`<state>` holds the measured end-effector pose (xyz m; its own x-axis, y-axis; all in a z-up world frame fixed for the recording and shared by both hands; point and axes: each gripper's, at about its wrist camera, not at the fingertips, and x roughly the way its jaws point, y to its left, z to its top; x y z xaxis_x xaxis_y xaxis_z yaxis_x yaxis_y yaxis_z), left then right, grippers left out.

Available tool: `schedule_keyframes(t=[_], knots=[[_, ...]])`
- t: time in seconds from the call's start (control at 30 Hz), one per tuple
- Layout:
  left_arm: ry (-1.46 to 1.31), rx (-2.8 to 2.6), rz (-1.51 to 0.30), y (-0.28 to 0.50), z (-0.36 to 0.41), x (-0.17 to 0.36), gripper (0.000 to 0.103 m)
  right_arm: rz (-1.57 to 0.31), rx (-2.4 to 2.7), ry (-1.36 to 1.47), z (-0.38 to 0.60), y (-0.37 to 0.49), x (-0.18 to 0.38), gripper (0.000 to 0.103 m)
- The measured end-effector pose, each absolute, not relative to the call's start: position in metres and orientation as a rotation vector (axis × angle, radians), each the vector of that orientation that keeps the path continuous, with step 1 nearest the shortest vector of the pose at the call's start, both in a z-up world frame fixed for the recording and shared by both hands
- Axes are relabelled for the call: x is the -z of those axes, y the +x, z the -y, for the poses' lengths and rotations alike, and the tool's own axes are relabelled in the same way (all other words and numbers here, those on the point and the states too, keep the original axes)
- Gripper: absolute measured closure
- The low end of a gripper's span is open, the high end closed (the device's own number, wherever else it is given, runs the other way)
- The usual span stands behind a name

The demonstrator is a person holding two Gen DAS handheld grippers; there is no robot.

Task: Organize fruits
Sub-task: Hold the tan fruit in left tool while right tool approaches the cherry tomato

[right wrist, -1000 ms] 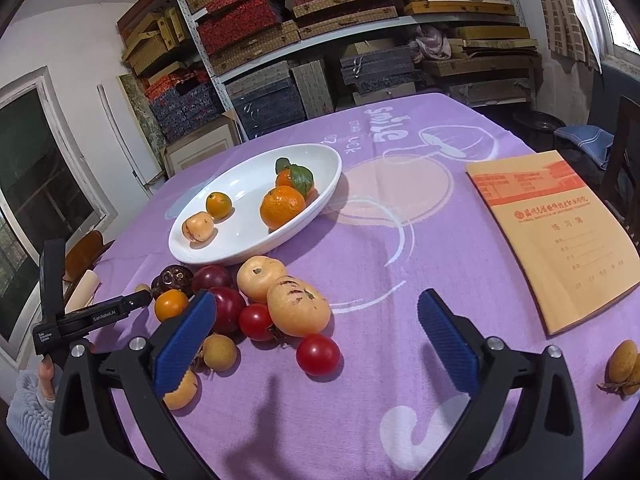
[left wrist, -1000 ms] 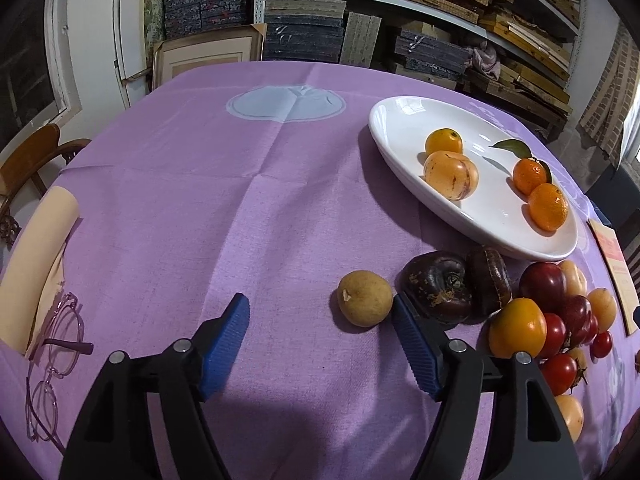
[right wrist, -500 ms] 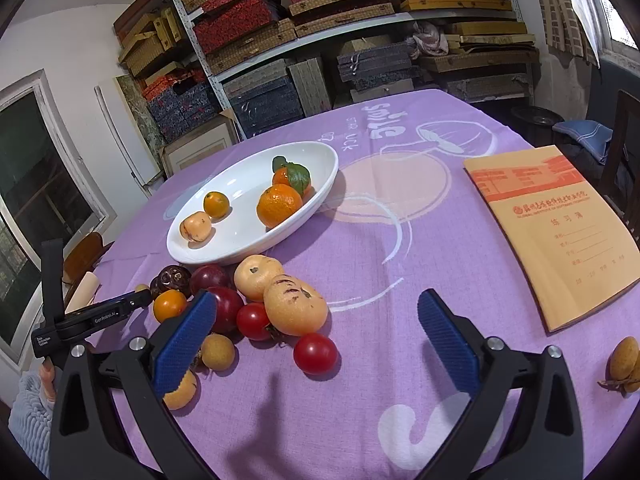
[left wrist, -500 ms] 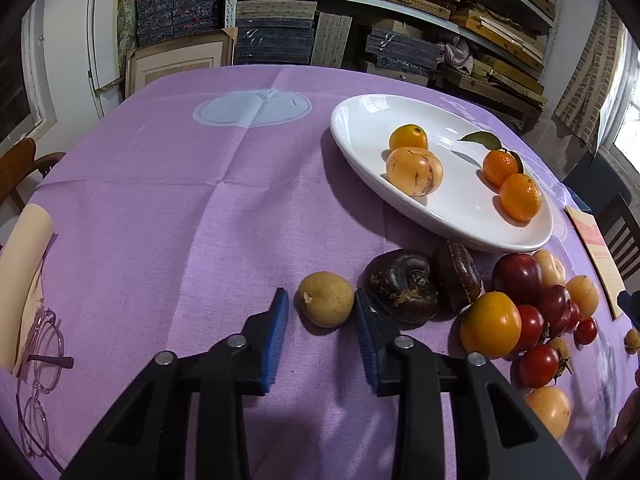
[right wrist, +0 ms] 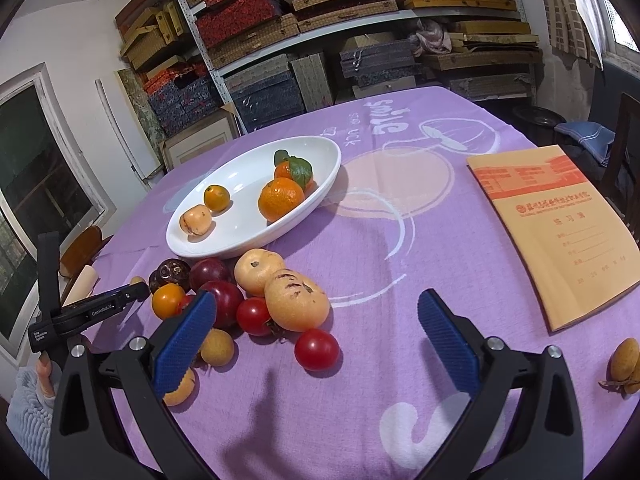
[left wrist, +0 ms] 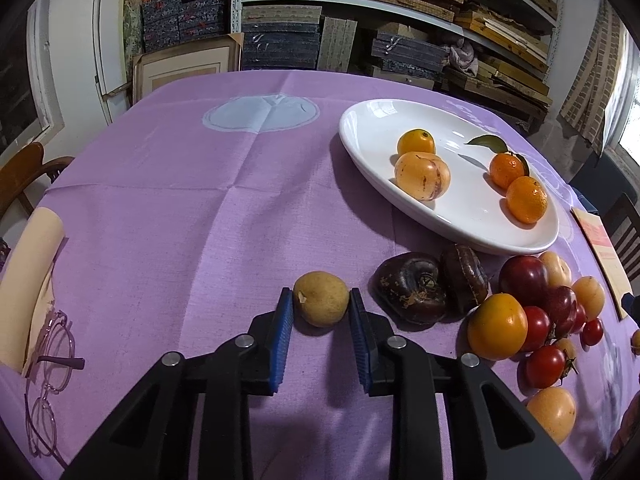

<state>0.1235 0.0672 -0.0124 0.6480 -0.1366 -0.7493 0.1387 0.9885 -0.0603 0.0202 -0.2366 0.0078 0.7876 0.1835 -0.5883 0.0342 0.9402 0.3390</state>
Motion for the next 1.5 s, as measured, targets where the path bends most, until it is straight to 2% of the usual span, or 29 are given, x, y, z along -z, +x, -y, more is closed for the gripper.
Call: schedule_keyframes(t=[0.2,0.47,0.5,0.53,0.57,0.6,0.8,1.07,1.3,1.5], knots=[[0.012,0.117,-0.882,0.103,-0.078,0.012,0.075,-0.709,-0.048,0.209,0.223,0.02,-0.008,0.004],[0.031,0.116,-0.803,0.068,-0.082,0.003,0.075,-0.753,-0.022,0.032,0.201,0.023,0.0,0.005],[0.037,0.118,-0.8,0.068,-0.081,0.003,0.075,-0.756,-0.027,0.03,0.201,0.023,0.001,0.007],[0.038,0.118,-0.805,0.069,-0.08,0.004,0.075,-0.763,-0.037,0.03,0.201,0.025,0.003,0.017],[0.038,0.119,-0.814,0.07,-0.079,0.006,0.075,-0.779,-0.049,0.036,0.201,0.027,0.005,0.032],[0.036,0.124,-0.824,0.071,-0.078,0.008,0.075,-0.797,-0.059,0.044,0.202,0.03,0.008,0.037],[0.021,0.141,-0.842,0.073,-0.079,0.013,0.075,-0.805,-0.065,0.041,0.202,0.03,0.01,0.039],[0.004,0.144,-0.863,0.075,-0.082,0.016,0.075,-0.829,-0.081,0.049,0.201,0.03,0.012,0.058],[0.004,0.144,-0.863,0.075,-0.082,0.016,0.075,-0.835,-0.089,0.043,0.199,0.031,0.014,0.06],[0.003,0.144,-0.863,0.075,-0.082,0.016,0.075,-0.845,-0.1,0.053,0.199,0.031,0.016,0.066]])
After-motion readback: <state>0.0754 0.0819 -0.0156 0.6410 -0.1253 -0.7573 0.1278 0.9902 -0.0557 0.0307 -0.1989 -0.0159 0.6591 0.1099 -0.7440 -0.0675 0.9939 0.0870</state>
